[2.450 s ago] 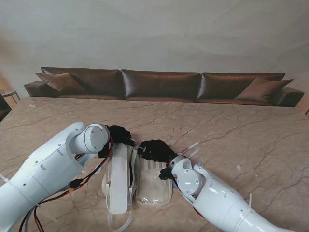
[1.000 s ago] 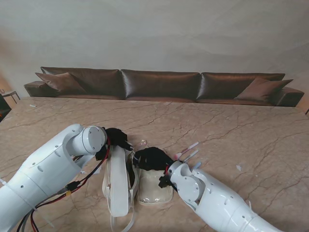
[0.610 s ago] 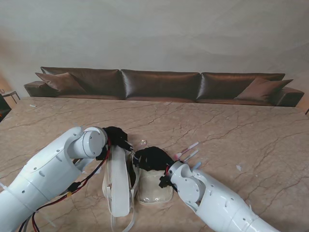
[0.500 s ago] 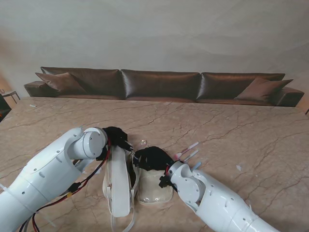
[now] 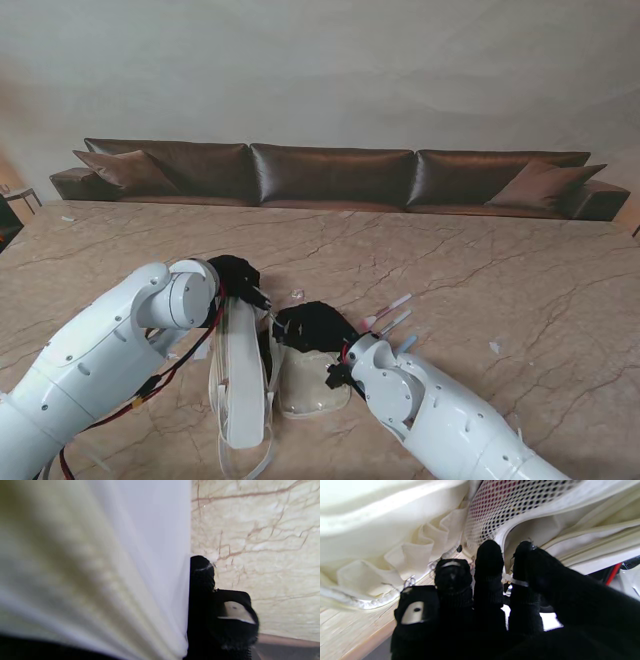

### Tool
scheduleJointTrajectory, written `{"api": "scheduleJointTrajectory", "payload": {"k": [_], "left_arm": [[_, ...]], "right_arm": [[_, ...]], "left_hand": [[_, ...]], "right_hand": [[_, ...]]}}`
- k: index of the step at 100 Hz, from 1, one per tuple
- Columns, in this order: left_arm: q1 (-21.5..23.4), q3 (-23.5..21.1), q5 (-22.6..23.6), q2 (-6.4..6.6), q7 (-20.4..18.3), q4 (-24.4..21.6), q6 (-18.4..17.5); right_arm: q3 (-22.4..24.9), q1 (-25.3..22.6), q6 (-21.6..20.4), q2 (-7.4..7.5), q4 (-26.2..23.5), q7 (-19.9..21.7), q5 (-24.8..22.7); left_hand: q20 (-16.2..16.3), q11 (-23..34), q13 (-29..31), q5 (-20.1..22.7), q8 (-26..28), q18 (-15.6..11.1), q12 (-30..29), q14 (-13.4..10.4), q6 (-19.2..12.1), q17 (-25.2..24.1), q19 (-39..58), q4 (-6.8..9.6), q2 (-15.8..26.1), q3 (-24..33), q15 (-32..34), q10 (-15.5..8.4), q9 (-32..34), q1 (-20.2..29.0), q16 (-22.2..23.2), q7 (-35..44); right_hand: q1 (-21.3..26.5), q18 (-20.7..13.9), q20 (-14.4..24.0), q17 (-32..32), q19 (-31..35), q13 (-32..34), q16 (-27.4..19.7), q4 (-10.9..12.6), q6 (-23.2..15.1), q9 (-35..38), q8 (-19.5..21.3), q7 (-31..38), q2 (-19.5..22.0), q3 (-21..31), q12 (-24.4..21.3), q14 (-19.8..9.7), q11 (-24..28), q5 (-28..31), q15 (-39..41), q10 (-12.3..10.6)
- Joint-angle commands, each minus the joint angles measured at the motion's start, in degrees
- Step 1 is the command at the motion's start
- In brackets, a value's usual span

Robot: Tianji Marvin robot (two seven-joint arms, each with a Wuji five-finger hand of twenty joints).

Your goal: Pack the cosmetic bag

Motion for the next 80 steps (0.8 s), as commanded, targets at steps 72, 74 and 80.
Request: {"api": "scheduleJointTrajectory", "payload": {"k": [72,74,80], "left_arm": [[0.0,-1.5,-1.0,-0.04,2.7,2.0,3.2],[-0.1,-1.5,-1.0,-0.05,2.7,2.1,3.2],[-0.1,-1.4,-1.1,-0.18,3.3,2.4,3.1]], "right_arm": [[-0.7,-3.3,-7.9,5.26,-7.0,17.0,7.3],[-0.6,-3.5,-8.1,5.42,-7.3,17.3,7.4],[-0.3,-4.0,-8.7,5.84,-8.1,18.0,7.4]], "left_hand": [[1.6,17.2,6.1,3.2,5.8,-10.6,2.0,-11.3,-1.5,1.3,7.4,8.1,12.0,19.9,7.8,1.1,4.5,25.9,0.6,4.9],[1.6,17.1,6.1,3.1,5.8,-10.6,2.0,-11.3,-1.5,1.3,7.4,8.07,12.0,19.9,7.8,1.0,4.5,25.9,0.6,4.9],[1.7,17.1,6.1,3.2,5.9,-10.6,1.9,-11.3,-1.6,1.3,7.4,8.01,11.9,19.9,7.8,1.1,4.6,25.9,0.6,4.9]], "right_hand": [[0.3,-1.3,1.0,-2.7,0.7,-1.1,-0.5,0.5,-7.3,0.8,-3.7,5.0,-0.1,1.3,-0.7,0.3,-2.9,4.9,-2.4,-0.6],[0.3,-1.2,1.0,-2.7,0.7,-1.1,-0.5,0.5,-7.3,0.8,-3.7,5.0,-0.1,1.3,-0.7,0.3,-2.9,4.9,-2.4,-0.6],[0.3,-1.2,1.1,-2.7,0.7,-1.0,-0.4,0.5,-7.4,0.9,-3.6,5.1,-0.2,1.5,-0.6,0.3,-2.9,4.9,-2.4,-0.7]]}}
